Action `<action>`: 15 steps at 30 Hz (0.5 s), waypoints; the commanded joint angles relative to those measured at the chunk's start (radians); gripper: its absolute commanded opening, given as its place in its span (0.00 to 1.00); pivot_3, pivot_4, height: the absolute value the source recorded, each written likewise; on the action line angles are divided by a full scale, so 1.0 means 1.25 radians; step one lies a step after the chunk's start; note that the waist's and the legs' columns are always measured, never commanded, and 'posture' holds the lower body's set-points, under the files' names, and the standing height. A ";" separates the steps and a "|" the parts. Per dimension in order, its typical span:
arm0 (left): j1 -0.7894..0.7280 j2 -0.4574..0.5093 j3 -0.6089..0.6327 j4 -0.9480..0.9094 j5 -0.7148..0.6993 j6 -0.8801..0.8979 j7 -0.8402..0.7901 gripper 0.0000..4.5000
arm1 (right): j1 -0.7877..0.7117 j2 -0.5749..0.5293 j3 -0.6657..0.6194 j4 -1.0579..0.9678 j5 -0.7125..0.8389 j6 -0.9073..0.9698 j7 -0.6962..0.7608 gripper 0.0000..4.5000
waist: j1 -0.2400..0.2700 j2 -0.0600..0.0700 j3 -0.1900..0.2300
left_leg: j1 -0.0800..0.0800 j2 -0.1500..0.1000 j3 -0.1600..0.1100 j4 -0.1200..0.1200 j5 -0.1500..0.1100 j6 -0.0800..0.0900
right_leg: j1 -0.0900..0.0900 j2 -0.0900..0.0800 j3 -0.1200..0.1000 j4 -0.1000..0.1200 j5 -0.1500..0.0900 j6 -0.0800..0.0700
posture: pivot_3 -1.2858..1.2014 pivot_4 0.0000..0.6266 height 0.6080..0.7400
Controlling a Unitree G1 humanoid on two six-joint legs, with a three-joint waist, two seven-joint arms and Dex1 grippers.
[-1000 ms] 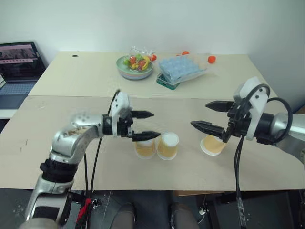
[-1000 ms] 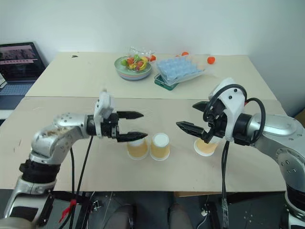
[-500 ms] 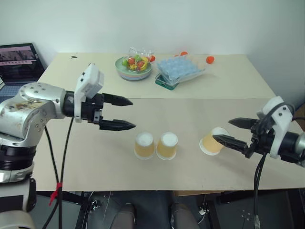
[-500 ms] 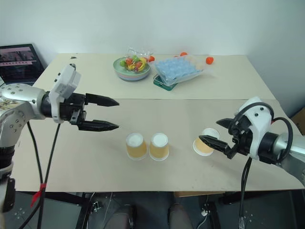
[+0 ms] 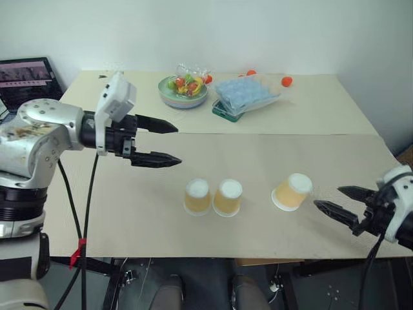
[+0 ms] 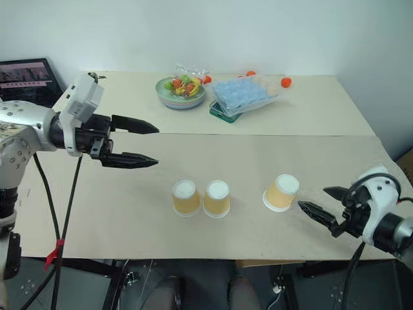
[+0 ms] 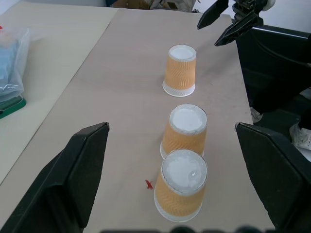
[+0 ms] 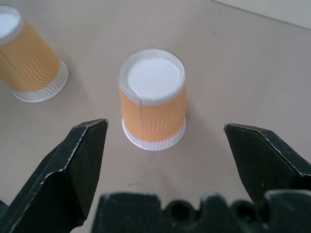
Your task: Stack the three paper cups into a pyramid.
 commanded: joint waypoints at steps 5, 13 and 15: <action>-0.040 -0.017 0.001 -0.007 -0.007 0.012 0.001 0.98 | -0.015 0.050 0.017 0.011 -0.030 -0.095 -0.013 1.00 | -0.005 0.000 0.000 | 0.001 0.001 0.000 0.000 0.000 0.000 | 0.001 0.001 0.000 0.001 0.000 0.000 | 0.52 0.24 1.00; -0.050 -0.009 0.010 -0.023 -0.019 0.043 -0.004 0.98 | -0.060 0.068 0.094 0.031 -0.062 -0.119 -0.039 1.00 | -0.005 0.000 0.000 | 0.001 0.001 0.000 0.000 0.000 0.000 | 0.001 0.001 0.000 0.000 0.000 0.000 | 0.52 0.24 1.00; -0.051 -0.005 0.014 -0.026 -0.021 0.052 -0.004 0.98 | -0.066 0.069 0.105 0.037 -0.069 -0.123 -0.041 1.00 | -0.004 0.000 0.000 | 0.001 0.001 0.000 0.000 0.000 0.000 | 0.001 0.001 0.000 0.000 0.000 0.000 | 0.52 0.24 1.00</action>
